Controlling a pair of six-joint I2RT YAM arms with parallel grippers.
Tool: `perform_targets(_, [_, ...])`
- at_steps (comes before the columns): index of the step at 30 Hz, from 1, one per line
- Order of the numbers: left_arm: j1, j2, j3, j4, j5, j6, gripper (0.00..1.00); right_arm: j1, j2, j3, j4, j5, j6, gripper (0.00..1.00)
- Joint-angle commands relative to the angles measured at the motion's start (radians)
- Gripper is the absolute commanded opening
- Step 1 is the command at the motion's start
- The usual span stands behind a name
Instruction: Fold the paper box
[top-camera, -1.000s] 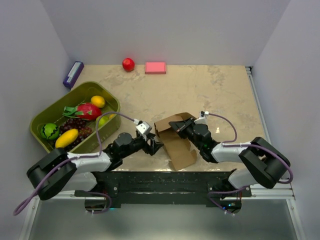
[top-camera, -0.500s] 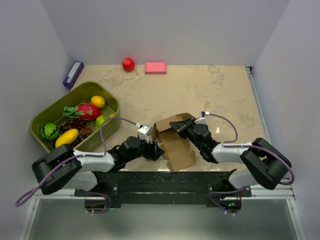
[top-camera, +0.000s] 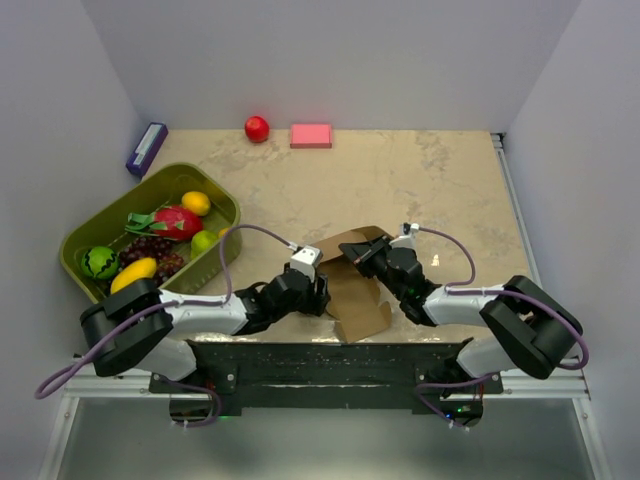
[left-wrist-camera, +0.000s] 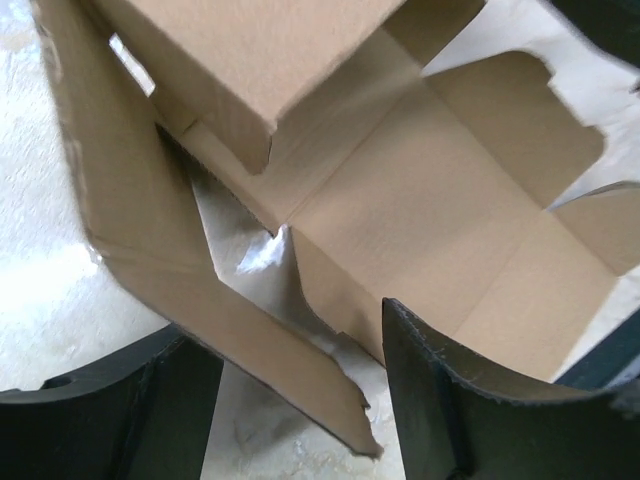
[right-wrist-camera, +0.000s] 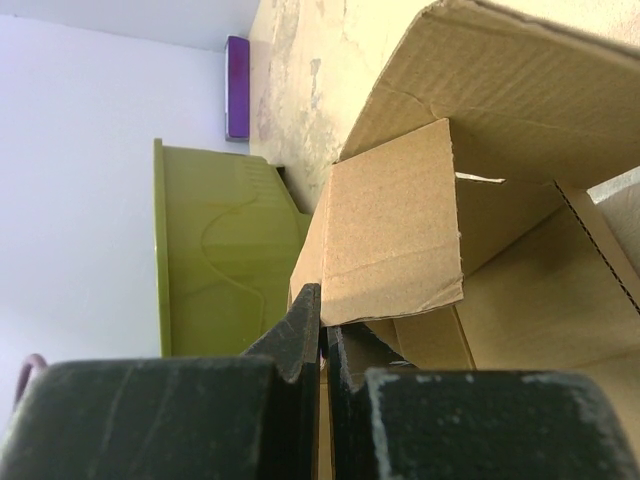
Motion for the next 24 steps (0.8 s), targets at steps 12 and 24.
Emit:
perform_targets(12, [-0.076, 0.065, 0.102, -0.247, -0.181, 0.068, 0.54, 0.003, 0.015, -0.019, -0.016, 0.025, -0.001, 0.0])
perform_targets(24, [-0.085, 0.032, 0.124, -0.204, -0.212, 0.098, 0.42, 0.003, 0.01, -0.023, -0.022, 0.025, 0.001, 0.0])
